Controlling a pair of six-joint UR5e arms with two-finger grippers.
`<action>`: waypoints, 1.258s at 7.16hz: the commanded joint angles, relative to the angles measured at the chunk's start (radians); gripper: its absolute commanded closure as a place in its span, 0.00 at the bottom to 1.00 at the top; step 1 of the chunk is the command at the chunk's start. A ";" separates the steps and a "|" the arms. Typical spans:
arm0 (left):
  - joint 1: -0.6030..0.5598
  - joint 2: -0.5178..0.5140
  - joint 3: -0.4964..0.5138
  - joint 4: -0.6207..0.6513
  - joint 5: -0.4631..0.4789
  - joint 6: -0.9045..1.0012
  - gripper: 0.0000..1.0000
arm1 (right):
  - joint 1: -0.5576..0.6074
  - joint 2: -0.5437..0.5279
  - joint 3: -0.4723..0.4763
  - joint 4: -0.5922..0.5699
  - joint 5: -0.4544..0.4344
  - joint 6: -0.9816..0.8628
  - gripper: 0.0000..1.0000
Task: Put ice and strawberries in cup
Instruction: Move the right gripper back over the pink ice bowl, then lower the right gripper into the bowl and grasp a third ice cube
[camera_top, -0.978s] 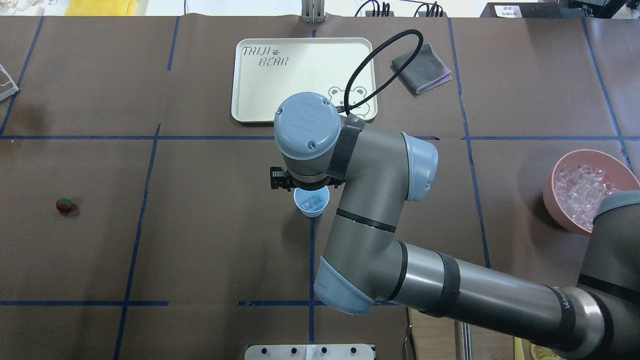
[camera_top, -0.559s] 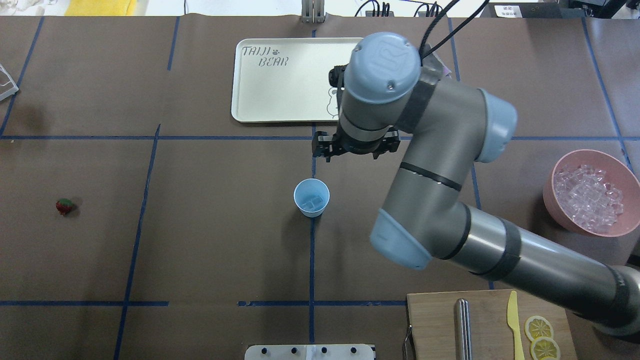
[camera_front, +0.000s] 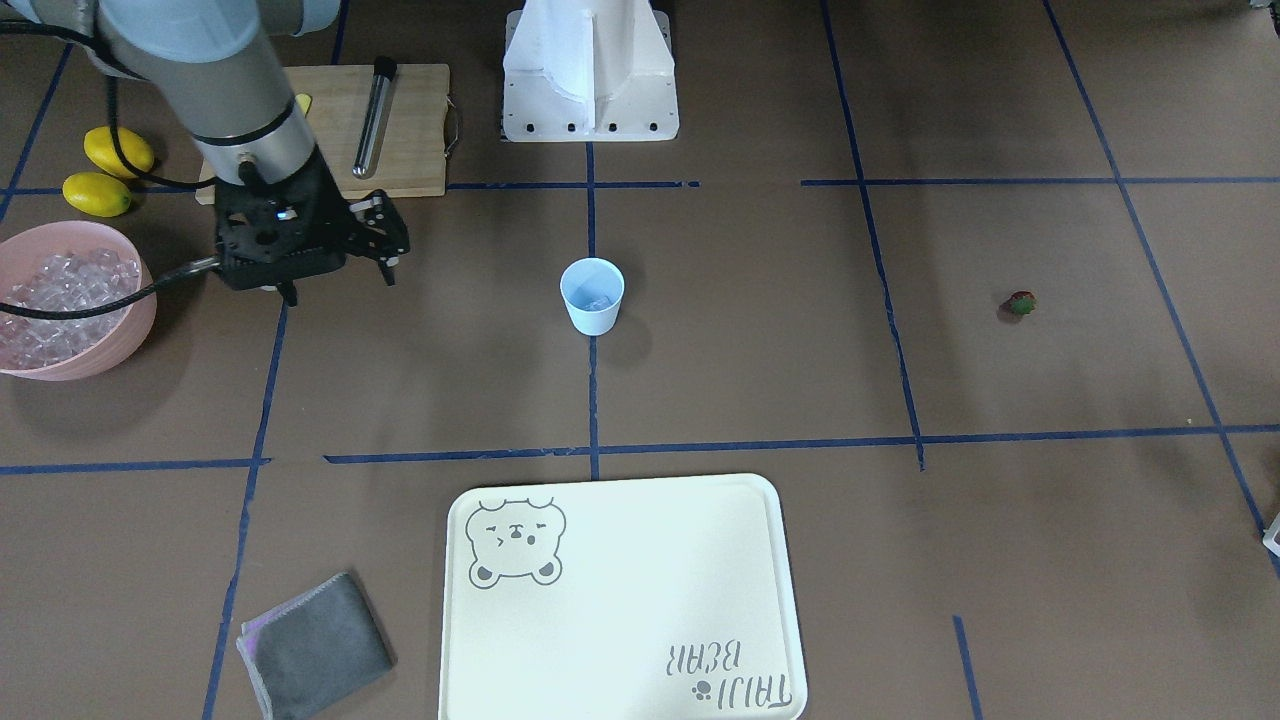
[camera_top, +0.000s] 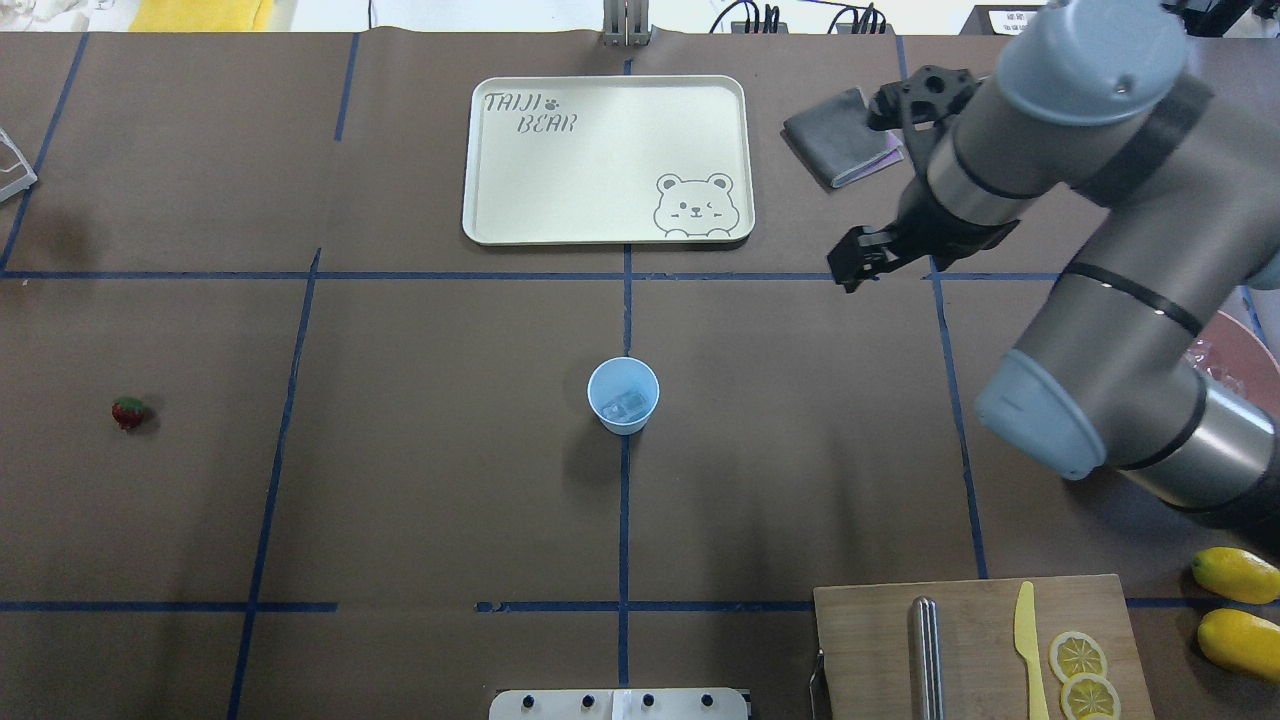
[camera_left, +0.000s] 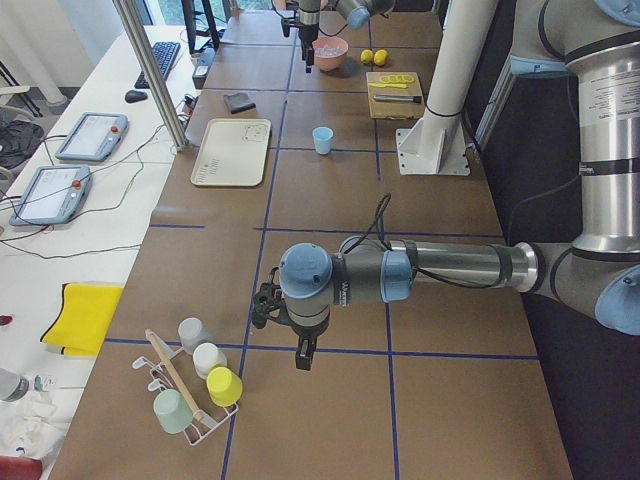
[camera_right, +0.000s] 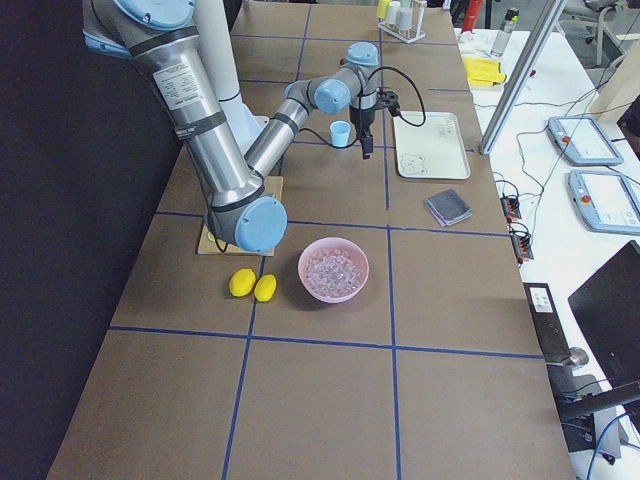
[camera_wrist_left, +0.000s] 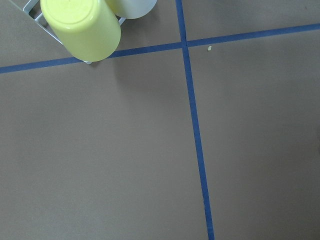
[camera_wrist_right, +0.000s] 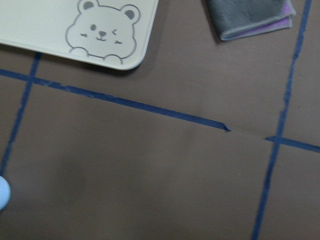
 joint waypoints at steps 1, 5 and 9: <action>0.000 0.000 -0.006 0.000 0.000 0.000 0.00 | 0.143 -0.196 0.065 0.039 0.109 -0.221 0.01; 0.000 0.003 -0.013 0.000 0.000 0.000 0.00 | 0.320 -0.505 0.068 0.209 0.172 -0.551 0.01; 0.000 0.005 -0.019 0.001 0.000 0.000 0.00 | 0.346 -0.671 0.024 0.418 0.169 -0.528 0.01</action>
